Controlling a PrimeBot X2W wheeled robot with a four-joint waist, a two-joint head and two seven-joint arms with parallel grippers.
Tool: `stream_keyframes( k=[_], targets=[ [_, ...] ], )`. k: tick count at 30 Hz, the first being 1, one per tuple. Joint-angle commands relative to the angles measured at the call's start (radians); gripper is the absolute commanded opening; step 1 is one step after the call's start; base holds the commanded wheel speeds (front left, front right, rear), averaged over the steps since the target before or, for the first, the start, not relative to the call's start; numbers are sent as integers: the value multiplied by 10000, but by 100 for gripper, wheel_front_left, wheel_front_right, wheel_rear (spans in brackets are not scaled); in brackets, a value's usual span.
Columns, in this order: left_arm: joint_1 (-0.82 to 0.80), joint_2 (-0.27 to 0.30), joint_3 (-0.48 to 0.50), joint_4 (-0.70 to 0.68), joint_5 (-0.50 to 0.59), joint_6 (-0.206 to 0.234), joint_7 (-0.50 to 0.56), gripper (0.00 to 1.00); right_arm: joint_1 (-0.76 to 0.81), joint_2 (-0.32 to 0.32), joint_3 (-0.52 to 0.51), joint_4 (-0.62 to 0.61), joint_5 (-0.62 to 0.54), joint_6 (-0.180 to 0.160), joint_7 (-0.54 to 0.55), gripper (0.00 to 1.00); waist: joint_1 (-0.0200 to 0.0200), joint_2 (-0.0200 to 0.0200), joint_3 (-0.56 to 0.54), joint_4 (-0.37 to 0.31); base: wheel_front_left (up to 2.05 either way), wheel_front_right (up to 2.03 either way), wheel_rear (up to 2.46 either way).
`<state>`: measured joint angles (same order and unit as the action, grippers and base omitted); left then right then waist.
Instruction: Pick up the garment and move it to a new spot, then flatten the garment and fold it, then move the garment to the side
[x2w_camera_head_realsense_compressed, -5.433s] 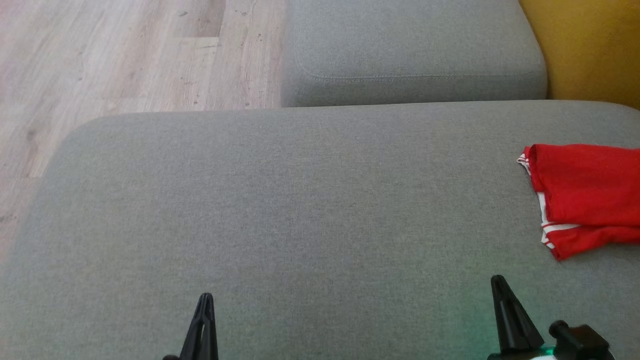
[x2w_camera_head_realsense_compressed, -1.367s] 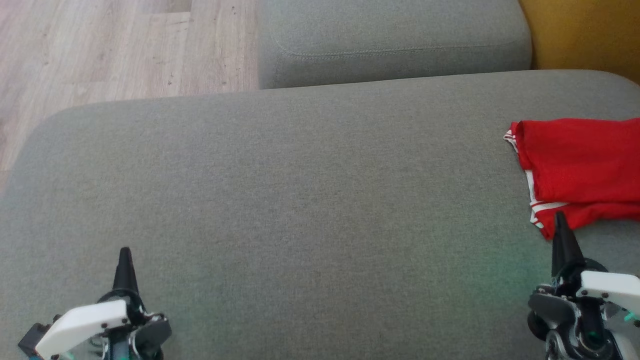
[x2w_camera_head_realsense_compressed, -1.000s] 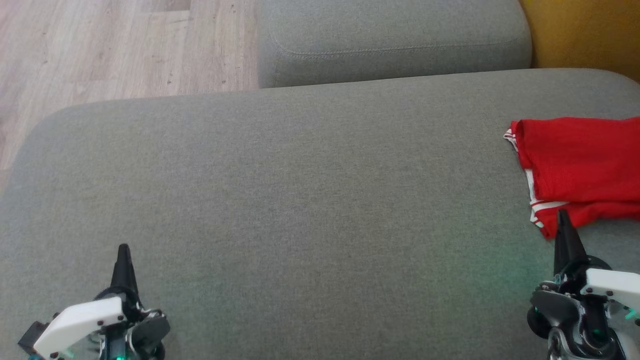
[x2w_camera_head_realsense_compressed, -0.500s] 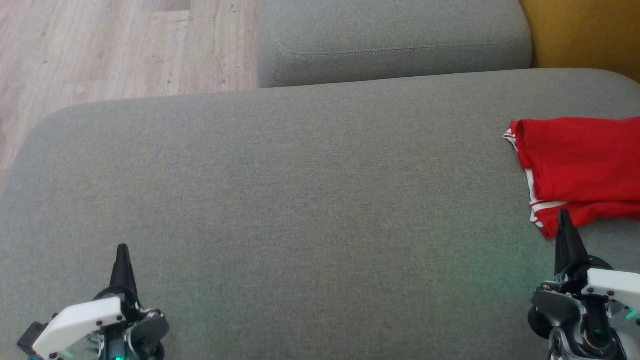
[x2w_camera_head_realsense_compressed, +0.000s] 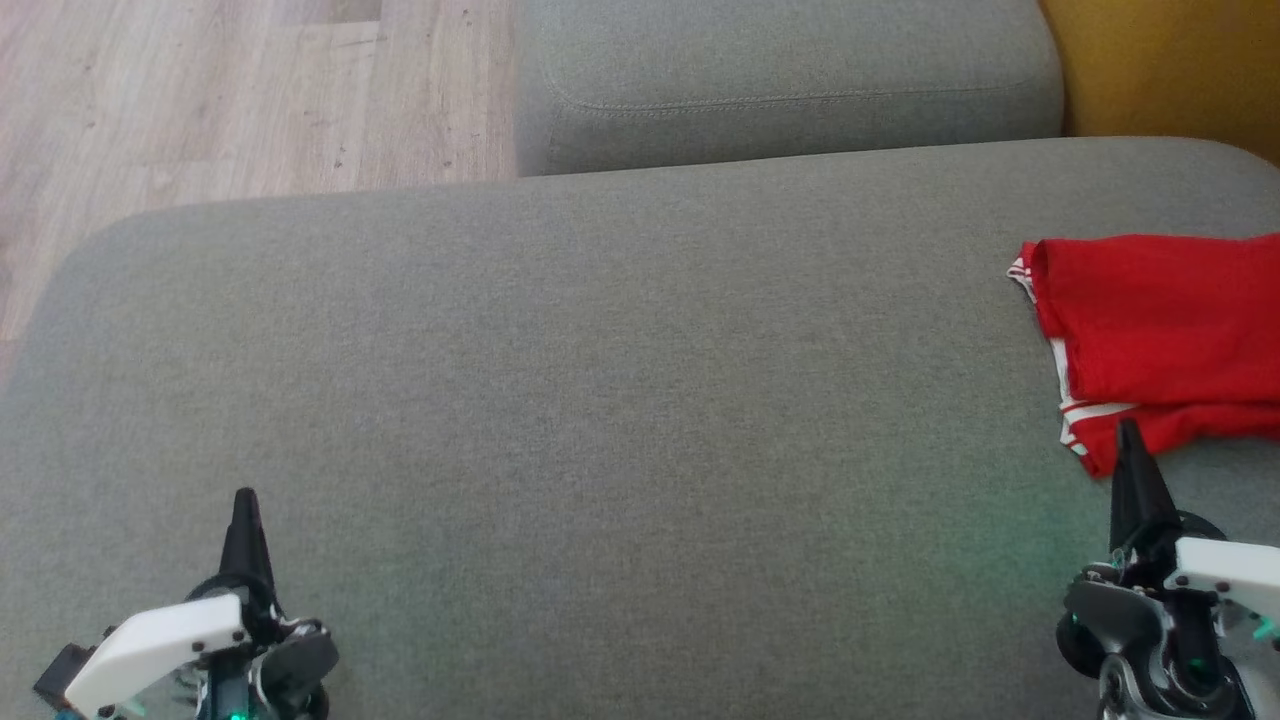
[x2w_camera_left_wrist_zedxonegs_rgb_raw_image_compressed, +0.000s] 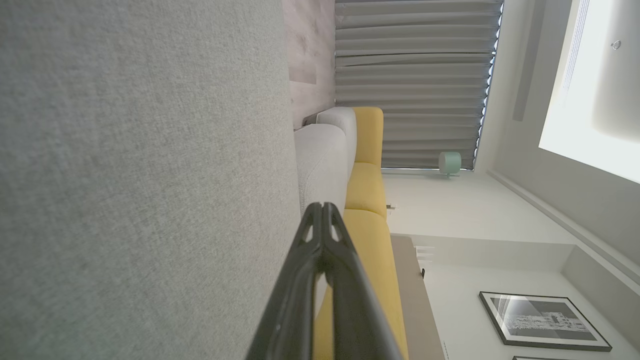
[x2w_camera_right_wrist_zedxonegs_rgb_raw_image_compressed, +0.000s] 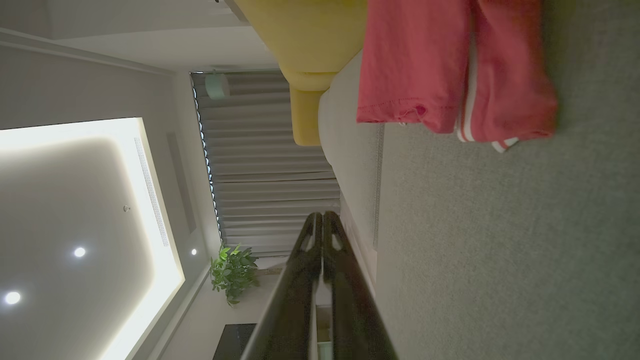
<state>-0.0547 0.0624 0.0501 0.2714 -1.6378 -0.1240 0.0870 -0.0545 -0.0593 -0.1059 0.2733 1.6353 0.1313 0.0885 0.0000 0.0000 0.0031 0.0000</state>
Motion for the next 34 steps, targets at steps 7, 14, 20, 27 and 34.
stream_keyframes(
  k=[7, 14, 20, 27, 34],
  targets=[
    [-511, 59, 388, -274, 86, -67, 63, 0, -513, -74, 147, -299, -80, -6, 66, 0, 0, 0, 0, 0, 0, 0, 0],
    [-513, 44, 410, -273, 104, -67, 81, 0, -515, -59, 127, -297, -97, -6, 82, 0, 0, 0, 0, 0, 0, 0, 0],
    [-514, 33, 424, -272, 116, -67, 92, 0, -516, -50, 113, -296, -108, -6, 93, 0, 0, 0, 0, 0, 0, 0, 0],
    [-516, 20, 443, -271, 132, -67, 108, 0, -518, -37, 96, -295, -123, -6, 107, 0, 0, 0, 0, 0, 0, 0, 0],
    [-517, 7, 461, -270, 147, -67, 122, 0, -519, -26, 79, -294, -137, -6, 121, 0, 0, 0, 0, 0, 0, 0, 0]
  ],
)
